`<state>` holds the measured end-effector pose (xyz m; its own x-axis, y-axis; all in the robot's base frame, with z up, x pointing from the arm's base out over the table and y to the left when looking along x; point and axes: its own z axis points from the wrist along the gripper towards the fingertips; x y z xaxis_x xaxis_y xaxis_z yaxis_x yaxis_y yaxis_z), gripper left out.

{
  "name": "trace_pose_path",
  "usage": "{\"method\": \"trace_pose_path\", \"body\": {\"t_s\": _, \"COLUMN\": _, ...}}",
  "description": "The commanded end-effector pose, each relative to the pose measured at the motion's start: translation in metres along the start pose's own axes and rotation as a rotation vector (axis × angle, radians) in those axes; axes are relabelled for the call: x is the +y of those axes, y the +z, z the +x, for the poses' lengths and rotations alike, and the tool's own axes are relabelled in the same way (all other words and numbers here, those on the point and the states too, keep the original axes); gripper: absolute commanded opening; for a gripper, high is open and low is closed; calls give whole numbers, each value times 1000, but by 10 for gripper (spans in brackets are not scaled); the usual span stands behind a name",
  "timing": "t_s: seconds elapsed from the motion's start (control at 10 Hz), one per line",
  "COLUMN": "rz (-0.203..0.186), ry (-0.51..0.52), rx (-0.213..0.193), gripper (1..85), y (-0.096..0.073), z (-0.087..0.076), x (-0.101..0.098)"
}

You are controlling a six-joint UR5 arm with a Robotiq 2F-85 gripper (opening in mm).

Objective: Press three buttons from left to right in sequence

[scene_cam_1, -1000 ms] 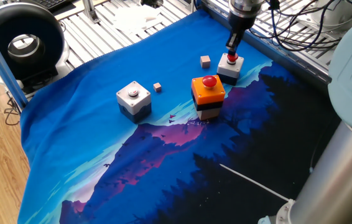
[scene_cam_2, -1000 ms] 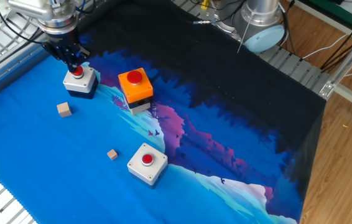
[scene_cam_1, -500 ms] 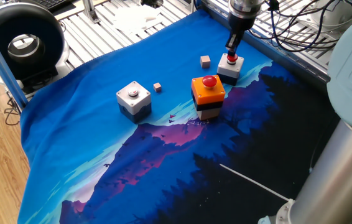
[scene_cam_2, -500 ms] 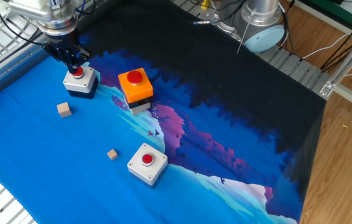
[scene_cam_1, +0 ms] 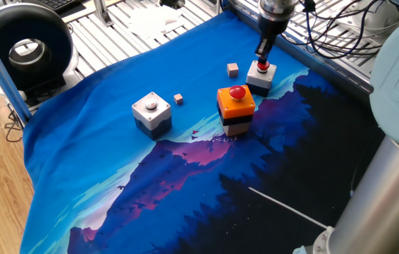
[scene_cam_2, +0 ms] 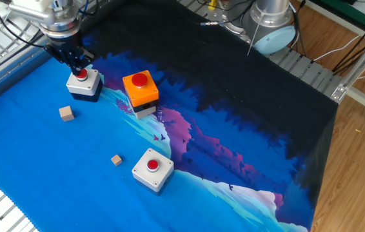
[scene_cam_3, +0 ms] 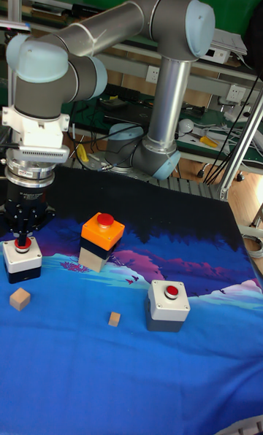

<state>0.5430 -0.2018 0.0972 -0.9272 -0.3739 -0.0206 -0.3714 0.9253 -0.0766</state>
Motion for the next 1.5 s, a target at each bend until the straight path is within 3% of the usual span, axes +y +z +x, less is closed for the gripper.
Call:
{"method": "trace_pose_path", "body": {"t_s": 0.0, "rz": -31, "ry": 2, "rx": 6, "gripper": 10, "y": -22, "z": -4, "x": 5}}
{"method": "trace_pose_path", "body": {"t_s": 0.3, "rz": -20, "ry": 11, "rx": -7, "gripper": 10, "y": -26, "z": -10, "x": -1}}
{"method": "trace_pose_path", "body": {"t_s": 0.6, "rz": -45, "ry": 16, "rx": -19, "gripper": 10, "y": -61, "z": -21, "x": 2}}
{"method": "trace_pose_path", "body": {"t_s": 0.8, "rz": -104, "ry": 41, "rx": -34, "gripper": 10, "y": -87, "z": -28, "x": 34}}
{"method": "trace_pose_path", "body": {"t_s": 0.9, "rz": -106, "ry": 53, "rx": -29, "gripper": 10, "y": -95, "z": -27, "x": 43}}
{"method": "trace_pose_path", "body": {"t_s": 1.0, "rz": -117, "ry": 70, "rx": -21, "gripper": 10, "y": -101, "z": -24, "x": 54}}
{"method": "trace_pose_path", "body": {"t_s": 1.1, "rz": -154, "ry": 94, "rx": -28, "gripper": 10, "y": -103, "z": -25, "x": 74}}
{"method": "trace_pose_path", "body": {"t_s": 1.2, "rz": -163, "ry": 122, "rx": -34, "gripper": 10, "y": -100, "z": -23, "x": 95}}
{"method": "trace_pose_path", "body": {"t_s": 1.4, "rz": -116, "ry": 160, "rx": -14, "gripper": 10, "y": -98, "z": -10, "x": 112}}
